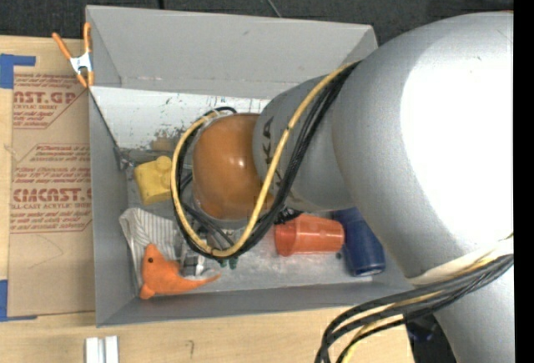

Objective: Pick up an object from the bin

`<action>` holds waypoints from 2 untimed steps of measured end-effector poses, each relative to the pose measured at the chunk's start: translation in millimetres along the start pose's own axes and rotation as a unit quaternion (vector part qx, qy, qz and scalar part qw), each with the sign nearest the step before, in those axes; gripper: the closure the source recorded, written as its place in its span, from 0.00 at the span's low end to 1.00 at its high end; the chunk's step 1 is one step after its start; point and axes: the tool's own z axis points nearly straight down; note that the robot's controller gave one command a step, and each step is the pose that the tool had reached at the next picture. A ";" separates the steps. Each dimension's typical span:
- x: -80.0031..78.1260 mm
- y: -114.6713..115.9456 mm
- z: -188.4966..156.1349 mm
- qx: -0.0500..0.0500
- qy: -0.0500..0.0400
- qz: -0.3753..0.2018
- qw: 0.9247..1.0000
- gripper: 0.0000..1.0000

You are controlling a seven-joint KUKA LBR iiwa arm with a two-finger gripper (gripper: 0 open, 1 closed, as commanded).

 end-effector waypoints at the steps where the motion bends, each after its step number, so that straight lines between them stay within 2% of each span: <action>1: 0.0 0.0 0.0 0.000 0.000 0.000 1.000 1.00; 2: 0.7 4.1 -25.8 0.001 0.001 -0.005 1.000 1.00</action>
Offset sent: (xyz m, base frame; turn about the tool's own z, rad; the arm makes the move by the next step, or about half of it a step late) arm 0.0005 0.0069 0.0453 -0.0149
